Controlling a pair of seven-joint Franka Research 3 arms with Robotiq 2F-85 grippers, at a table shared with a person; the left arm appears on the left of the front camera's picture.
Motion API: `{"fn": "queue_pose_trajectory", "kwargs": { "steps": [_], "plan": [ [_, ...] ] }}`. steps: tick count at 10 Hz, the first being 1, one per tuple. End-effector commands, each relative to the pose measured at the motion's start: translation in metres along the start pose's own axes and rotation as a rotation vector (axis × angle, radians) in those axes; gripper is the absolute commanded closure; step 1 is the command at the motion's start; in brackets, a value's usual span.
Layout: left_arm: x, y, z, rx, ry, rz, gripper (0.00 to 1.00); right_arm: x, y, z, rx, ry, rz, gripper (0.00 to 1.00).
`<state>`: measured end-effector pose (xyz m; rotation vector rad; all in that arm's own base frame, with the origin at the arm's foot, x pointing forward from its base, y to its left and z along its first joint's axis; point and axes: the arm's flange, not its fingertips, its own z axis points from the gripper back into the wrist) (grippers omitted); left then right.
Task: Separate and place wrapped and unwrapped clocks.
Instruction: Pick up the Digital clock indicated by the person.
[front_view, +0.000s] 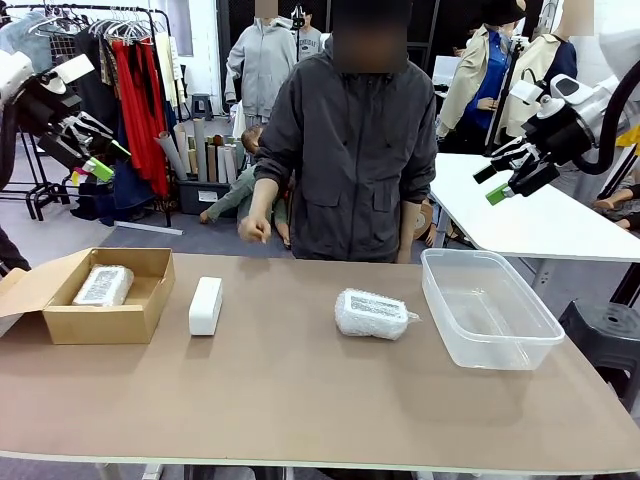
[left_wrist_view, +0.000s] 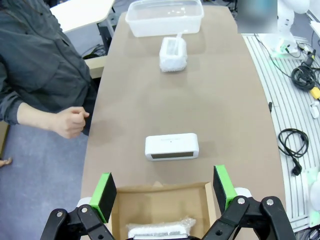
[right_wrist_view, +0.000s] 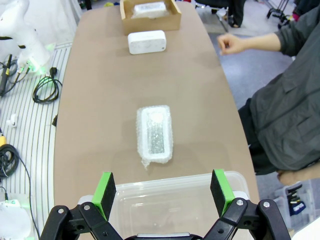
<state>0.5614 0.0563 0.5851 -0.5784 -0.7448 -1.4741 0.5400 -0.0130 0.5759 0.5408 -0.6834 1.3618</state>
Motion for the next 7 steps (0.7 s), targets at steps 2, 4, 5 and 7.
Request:
{"fn": "queue_pose_trajectory", "kwargs": {
  "steps": [2,4,5,7],
  "plan": [
    [0.0011,-0.0017,0.0027,0.000,-0.002,-0.019,0.00,0.0018,0.0002,-0.0003,0.001,-0.001,0.005,0.00],
    [0.0011,-0.0017,0.0027,0.000,-0.002,-0.019,0.00,0.0018,0.0002,-0.0003,0.001,-0.001,0.005,0.00],
    [0.0011,-0.0017,0.0027,0.000,-0.002,-0.019,0.00,0.0018,0.0002,-0.0003,0.001,-0.001,0.005,0.00],
    [0.0011,-0.0017,0.0027,0.000,-0.002,-0.019,0.00,0.0018,0.0002,-0.0003,0.001,-0.001,0.005,0.00]
  ]
}}
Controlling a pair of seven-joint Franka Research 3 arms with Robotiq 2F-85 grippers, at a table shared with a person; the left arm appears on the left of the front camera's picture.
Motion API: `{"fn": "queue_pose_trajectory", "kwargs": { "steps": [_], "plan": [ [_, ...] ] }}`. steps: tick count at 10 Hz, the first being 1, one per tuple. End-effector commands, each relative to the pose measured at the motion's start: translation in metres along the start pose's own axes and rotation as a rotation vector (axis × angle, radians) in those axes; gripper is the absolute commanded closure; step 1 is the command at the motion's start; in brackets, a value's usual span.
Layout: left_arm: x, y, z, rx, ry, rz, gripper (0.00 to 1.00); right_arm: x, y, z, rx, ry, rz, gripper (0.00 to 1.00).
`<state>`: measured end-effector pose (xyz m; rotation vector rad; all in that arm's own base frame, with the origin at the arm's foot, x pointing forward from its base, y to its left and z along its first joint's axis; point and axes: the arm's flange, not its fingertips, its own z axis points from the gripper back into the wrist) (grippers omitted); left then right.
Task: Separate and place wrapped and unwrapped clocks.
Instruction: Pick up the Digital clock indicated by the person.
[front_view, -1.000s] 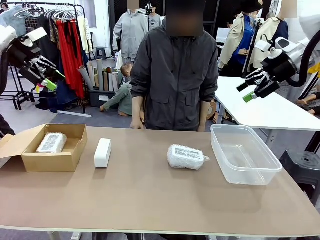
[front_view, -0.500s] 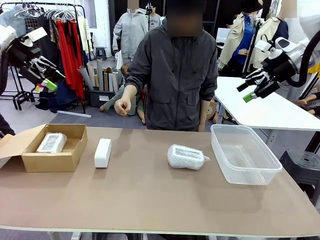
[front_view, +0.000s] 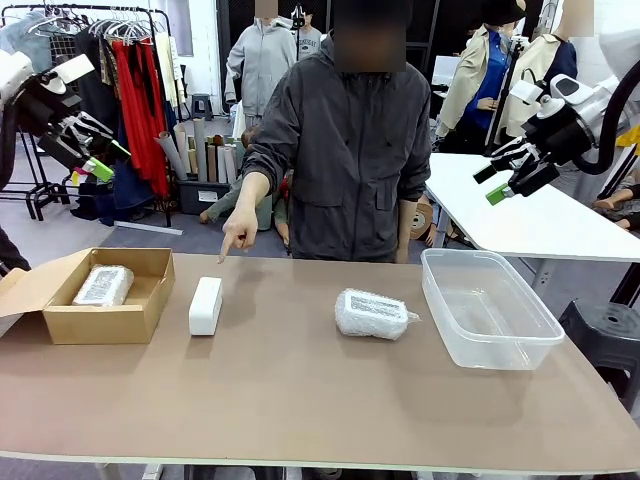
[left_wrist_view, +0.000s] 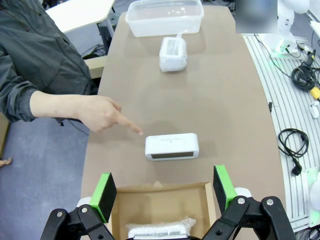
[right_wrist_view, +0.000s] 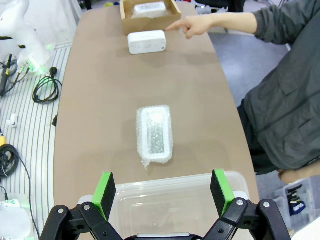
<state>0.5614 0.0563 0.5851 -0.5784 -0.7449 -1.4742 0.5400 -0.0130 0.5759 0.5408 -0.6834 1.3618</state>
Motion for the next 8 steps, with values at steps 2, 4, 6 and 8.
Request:
{"fn": "queue_pose_trajectory", "kwargs": {
  "steps": [2,4,6,8],
  "plan": [
    [0.0011,-0.0017,0.0027,0.000,-0.002,-0.019,0.00,0.0018,0.0002,-0.0003,0.001,-0.001,0.005,0.00],
    [0.0011,-0.0017,0.0027,0.000,-0.002,-0.019,0.00,0.0018,0.0002,-0.0003,0.001,-0.001,0.005,0.00],
    [0.0011,-0.0017,0.0027,0.000,-0.002,-0.019,0.00,0.0018,0.0002,-0.0003,0.001,-0.001,0.005,0.00],
    [0.0011,-0.0017,0.0027,0.000,-0.002,-0.019,0.00,0.0018,0.0002,-0.0003,0.001,-0.001,0.005,0.00]
  ]
}}
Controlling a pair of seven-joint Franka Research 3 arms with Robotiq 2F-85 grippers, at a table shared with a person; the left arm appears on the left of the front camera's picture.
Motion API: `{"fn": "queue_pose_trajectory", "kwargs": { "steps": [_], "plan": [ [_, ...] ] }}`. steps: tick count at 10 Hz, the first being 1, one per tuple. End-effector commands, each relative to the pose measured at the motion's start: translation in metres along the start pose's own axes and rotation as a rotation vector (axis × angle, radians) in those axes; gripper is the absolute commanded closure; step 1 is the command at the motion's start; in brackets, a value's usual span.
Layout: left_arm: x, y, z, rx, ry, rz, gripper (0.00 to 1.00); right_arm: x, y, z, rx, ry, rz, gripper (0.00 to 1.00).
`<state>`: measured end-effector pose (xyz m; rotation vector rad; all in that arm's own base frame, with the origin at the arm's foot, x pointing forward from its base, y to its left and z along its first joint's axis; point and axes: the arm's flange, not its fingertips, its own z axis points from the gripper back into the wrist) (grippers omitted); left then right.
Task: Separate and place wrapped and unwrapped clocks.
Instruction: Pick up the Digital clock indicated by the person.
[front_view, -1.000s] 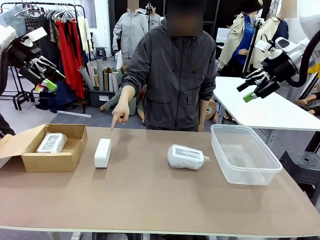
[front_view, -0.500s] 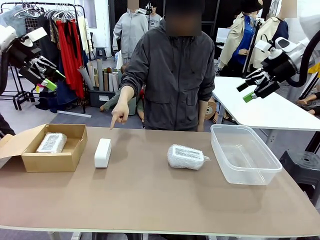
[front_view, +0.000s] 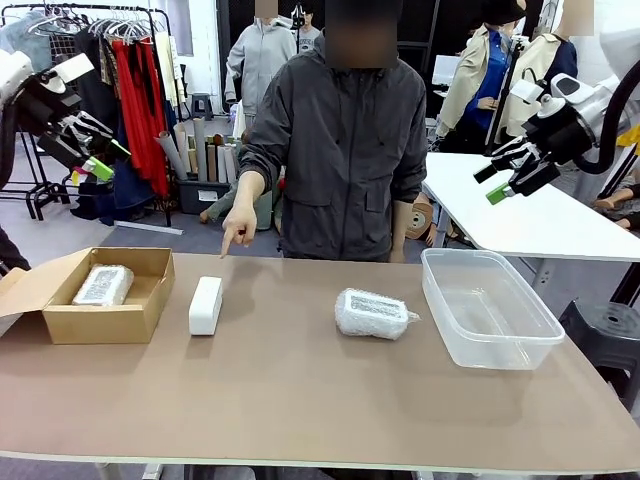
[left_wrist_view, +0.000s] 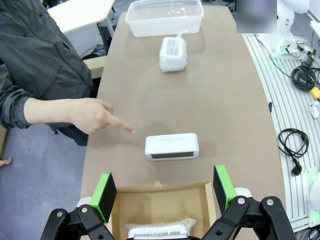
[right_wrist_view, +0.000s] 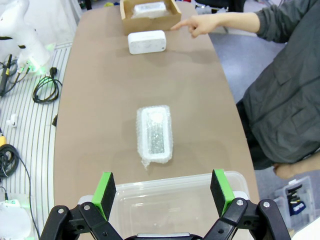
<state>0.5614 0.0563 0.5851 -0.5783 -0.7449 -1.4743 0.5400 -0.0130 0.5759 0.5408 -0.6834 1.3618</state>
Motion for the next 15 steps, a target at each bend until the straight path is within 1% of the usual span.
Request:
{"fn": "queue_pose_trajectory", "kwargs": {
  "steps": [1,15],
  "plan": [
    [0.0011,-0.0017,0.0027,0.000,-0.002,-0.018,0.00,0.0018,0.0002,-0.0003,0.001,-0.001,0.005,0.00],
    [0.0011,-0.0017,0.0027,0.000,-0.002,-0.018,0.00,0.0018,0.0002,-0.0003,0.001,-0.001,0.005,0.00]
  ]
}}
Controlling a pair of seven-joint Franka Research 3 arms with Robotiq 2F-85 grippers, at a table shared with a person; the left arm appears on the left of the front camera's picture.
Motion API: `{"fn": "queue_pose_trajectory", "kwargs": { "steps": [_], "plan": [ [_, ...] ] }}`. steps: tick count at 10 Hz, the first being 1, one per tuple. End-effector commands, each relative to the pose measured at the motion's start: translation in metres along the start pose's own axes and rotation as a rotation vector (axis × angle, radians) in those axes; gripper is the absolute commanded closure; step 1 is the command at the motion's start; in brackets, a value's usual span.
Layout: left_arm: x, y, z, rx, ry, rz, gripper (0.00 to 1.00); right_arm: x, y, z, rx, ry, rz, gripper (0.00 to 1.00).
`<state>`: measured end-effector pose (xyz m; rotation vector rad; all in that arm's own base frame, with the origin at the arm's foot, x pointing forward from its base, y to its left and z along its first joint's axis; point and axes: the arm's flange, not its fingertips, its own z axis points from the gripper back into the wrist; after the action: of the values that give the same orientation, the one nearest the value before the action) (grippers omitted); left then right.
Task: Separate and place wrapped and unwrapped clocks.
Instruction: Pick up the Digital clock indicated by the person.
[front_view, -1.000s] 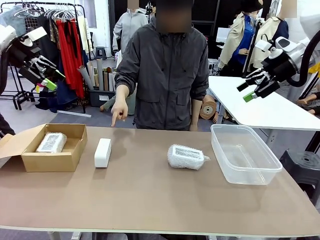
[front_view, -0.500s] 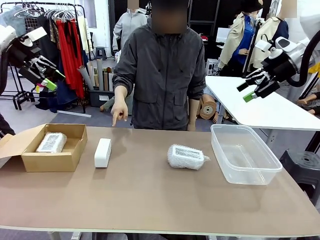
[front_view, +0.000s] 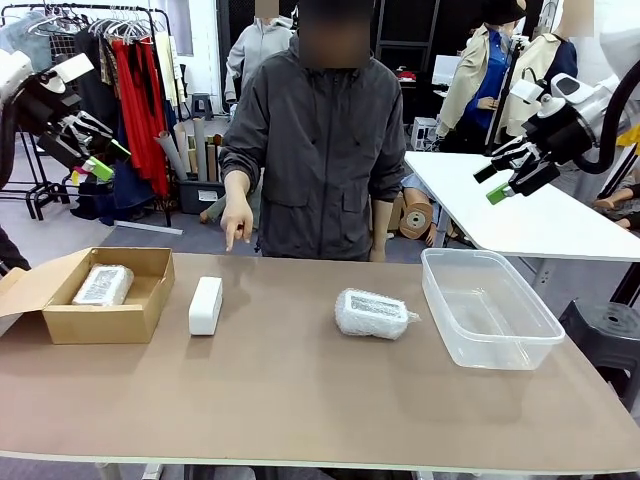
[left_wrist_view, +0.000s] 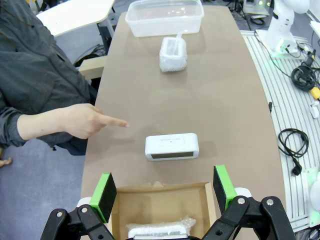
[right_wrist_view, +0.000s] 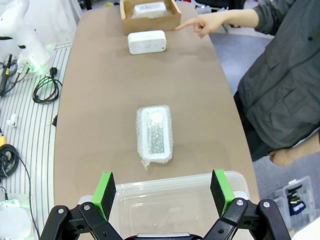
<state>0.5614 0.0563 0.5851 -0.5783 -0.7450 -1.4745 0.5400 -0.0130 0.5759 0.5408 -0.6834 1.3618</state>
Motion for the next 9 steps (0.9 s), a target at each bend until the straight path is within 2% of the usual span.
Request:
{"fn": "queue_pose_trajectory", "kwargs": {
  "steps": [1,7,9],
  "plan": [
    [0.001,-0.002,0.003,0.000,-0.002,-0.018,0.00,0.002,0.000,0.000,0.001,-0.001,0.005,0.00],
    [0.001,-0.002,0.003,0.000,-0.002,-0.018,0.00,0.000,0.000,0.000,0.000,0.000,0.000,0.00],
    [0.001,-0.002,0.003,0.000,-0.002,-0.018,0.00,0.018,0.020,-0.028,0.017,0.018,-0.044,0.00]
  ]
}}
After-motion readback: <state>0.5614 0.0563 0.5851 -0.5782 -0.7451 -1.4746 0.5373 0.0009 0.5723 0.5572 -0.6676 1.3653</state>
